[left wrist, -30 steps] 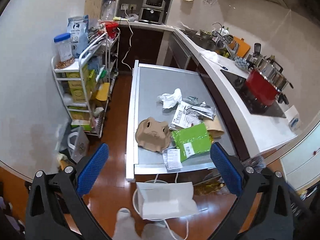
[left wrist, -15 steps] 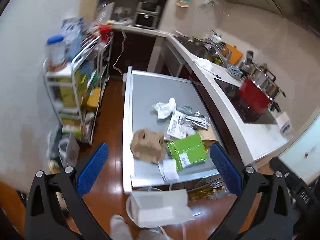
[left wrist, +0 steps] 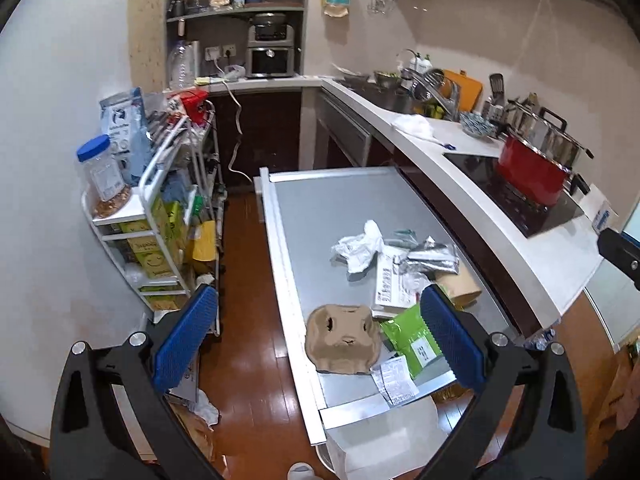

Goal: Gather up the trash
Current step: 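Move the left tool toward the brown pulp carton piece on the table, then close the left tool on the brown pulp carton piece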

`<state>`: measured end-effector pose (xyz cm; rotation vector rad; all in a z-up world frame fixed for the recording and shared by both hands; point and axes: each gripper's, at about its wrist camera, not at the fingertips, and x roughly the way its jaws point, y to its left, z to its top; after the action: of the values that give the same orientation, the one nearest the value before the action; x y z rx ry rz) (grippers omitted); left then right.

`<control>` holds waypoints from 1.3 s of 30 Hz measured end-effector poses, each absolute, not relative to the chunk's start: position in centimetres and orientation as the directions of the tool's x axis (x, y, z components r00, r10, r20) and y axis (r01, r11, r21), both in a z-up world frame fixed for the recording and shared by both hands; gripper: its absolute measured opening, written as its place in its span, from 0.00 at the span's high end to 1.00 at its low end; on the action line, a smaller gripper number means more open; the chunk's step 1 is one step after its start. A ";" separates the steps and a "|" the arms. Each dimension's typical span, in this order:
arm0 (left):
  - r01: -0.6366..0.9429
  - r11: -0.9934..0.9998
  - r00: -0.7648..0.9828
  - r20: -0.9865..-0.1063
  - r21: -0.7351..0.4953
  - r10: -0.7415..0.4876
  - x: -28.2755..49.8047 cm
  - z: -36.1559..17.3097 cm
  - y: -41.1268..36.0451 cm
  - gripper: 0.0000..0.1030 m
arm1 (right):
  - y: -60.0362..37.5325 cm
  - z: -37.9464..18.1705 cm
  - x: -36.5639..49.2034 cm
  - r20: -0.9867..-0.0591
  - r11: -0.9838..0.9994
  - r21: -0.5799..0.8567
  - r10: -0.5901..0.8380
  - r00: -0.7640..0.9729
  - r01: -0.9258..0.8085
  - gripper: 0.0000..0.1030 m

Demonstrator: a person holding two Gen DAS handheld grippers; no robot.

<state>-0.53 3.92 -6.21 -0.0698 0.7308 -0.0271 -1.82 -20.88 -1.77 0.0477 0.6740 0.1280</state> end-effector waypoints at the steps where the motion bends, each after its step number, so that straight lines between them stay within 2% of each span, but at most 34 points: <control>1: 0.005 0.997 0.742 -0.668 -0.075 -0.054 -0.6 -6.5 3.9 0.02 | -20.5 -2.3 -1.8 -0.629 0.991 0.083 0.133 0.766 -0.104 0.04; 5: 0.024 0.998 0.727 -0.685 -0.059 -0.058 -0.5 -7.4 3.4 0.02 | -19.9 -4.9 -1.6 -0.683 0.993 0.067 0.119 0.721 -0.100 0.04; 12: 0.055 0.997 0.722 -0.689 -0.045 -0.071 -0.2 -8.0 3.2 0.02 | -19.6 -7.7 -0.4 -0.755 0.987 0.137 0.159 0.637 -0.084 0.04; 28: 0.102 0.995 0.726 -0.683 -0.010 -0.081 1.1 -8.7 2.5 0.02 | -18.4 -11.1 0.3 -0.818 0.963 0.266 0.209 0.535 0.031 0.04; 34: 0.133 0.991 0.712 -0.696 0.006 -0.091 1.9 -10.2 2.1 0.02 | -18.3 -11.8 -0.1 -0.830 0.964 0.257 0.188 0.525 0.061 0.04; 39: 0.153 0.988 0.675 -0.733 0.031 -0.081 3.3 -12.3 1.6 0.02 | -18.9 -12.8 -0.3 -0.843 0.960 0.266 0.188 0.503 0.088 0.09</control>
<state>3.26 1.63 -12.34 0.0923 0.8192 -0.1316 -0.25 -18.93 -12.82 0.2917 1.0457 0.0610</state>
